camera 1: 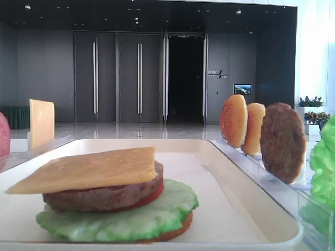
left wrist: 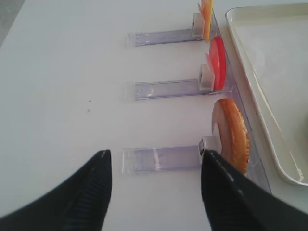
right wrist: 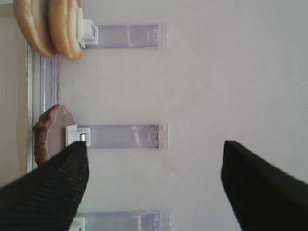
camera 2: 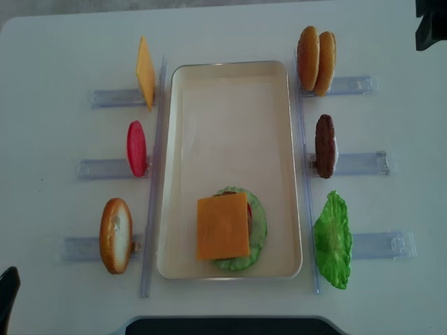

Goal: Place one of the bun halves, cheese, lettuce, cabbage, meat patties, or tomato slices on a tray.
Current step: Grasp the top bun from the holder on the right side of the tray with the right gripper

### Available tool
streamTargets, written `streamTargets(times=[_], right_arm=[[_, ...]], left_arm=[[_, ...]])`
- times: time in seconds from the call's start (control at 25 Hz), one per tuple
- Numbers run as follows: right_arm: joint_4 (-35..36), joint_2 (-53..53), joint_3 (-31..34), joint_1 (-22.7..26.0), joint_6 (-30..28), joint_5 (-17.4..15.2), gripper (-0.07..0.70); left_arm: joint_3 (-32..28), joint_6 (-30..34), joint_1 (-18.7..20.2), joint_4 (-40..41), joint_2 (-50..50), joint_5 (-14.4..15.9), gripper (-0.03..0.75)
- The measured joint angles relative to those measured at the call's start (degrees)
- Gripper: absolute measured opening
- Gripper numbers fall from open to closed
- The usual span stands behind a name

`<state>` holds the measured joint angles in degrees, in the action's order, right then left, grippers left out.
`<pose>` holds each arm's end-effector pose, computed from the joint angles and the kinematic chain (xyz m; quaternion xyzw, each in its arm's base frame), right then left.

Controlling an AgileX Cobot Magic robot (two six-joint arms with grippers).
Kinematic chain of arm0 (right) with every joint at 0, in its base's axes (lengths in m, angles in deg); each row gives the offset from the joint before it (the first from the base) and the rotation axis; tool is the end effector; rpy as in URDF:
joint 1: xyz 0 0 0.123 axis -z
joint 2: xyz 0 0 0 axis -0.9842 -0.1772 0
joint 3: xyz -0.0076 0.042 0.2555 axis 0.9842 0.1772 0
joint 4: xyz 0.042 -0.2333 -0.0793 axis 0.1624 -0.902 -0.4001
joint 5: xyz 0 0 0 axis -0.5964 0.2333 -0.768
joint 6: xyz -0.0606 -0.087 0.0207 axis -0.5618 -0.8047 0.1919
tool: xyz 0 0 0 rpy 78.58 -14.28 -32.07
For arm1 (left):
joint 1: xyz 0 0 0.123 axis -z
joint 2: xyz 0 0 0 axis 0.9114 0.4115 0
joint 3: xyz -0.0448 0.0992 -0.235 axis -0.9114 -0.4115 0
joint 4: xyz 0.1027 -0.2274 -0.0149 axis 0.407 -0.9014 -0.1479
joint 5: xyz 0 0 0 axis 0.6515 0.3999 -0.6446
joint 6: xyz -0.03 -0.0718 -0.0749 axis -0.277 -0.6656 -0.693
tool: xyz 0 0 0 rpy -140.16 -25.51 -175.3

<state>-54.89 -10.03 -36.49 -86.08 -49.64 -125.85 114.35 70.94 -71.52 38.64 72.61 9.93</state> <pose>0.2902 0.0356 0.3173 -0.0218 0.9793 0.0345 0.1982 0.0324 -0.0001 0.2567 0.0150 0.8682 0.0406 0.4943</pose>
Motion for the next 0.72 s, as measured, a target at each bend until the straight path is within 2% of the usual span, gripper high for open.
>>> streamTargets(times=[0.4,0.72], right_arm=[[-1.2,-12.6,-12.5,0.0,-1.2,-0.1,0.542],[-1.4,-16.6,-16.1,0.0,-2.0,-0.1,0.542]], left_arm=[[0.0,-0.5,0.0,0.1,0.0,0.0,0.450],[0.0,-0.6,0.0,0.1,0.0,0.0,0.450]])
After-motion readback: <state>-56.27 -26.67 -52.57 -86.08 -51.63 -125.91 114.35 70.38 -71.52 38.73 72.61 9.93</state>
